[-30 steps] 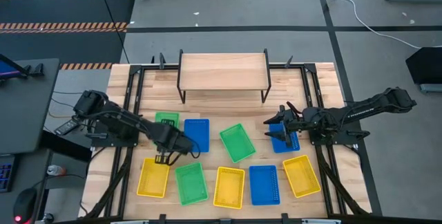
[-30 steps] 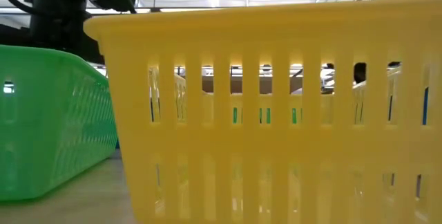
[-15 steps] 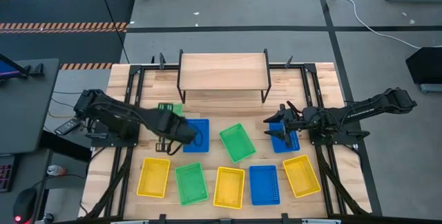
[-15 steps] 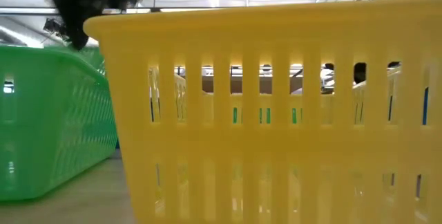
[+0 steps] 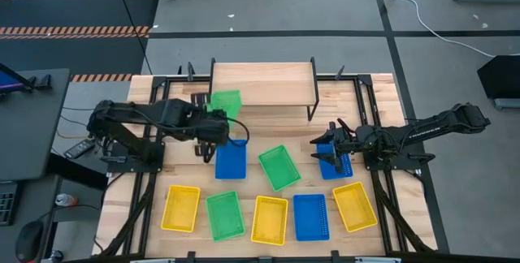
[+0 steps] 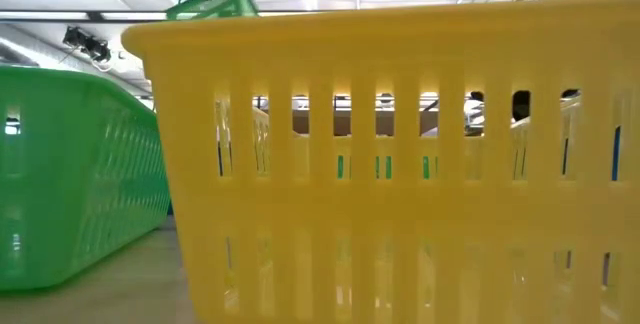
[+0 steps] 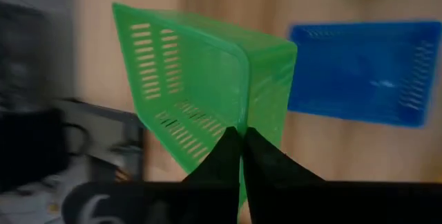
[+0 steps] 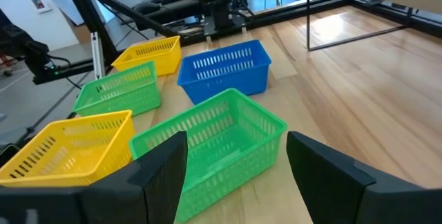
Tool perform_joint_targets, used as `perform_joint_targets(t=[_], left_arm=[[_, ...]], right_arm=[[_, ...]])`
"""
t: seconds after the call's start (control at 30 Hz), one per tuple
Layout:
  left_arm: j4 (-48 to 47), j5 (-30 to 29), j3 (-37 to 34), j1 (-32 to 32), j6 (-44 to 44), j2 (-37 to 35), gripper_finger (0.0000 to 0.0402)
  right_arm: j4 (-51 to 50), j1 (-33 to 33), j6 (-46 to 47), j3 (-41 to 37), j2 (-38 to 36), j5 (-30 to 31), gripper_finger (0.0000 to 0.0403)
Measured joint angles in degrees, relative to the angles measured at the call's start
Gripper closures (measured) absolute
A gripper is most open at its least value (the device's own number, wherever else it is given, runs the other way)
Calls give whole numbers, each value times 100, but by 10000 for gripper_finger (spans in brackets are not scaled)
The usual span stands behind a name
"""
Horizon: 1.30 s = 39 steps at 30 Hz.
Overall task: Stack baskets on shelf by color
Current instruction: Put the top left green bin on the shelf
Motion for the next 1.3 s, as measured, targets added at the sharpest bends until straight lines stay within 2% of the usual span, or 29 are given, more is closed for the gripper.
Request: perform_joint_targets(t=[0.1, 0.3, 0.5, 0.73, 0.97, 1.13, 1.3], left_arm=[[120, -431, 61, 200, 513, -5, 396], [755, -453, 59, 946, 1244, 161, 397], [1089, -63, 57, 1847, 1694, 666, 397], [1092, -4, 54, 2411, 1923, 1272, 392], [1126, 86, 54, 2590, 2006, 1517, 385], [1229, 210, 54, 2521, 2010, 1510, 347], [1236, 80, 55, 2424, 2014, 1493, 312]], right_arm=[[0, 0, -40, 0, 0, 92, 149], [0, 0, -51, 0, 0, 106, 149], [-25, 0, 44, 0, 0, 106, 149], [-43, 0, 31, 0, 0, 104, 149], [-110, 0, 13, 0, 0, 104, 149], [-145, 0, -84, 0, 0, 106, 149], [-142, 0, -122, 0, 0, 176, 149]])
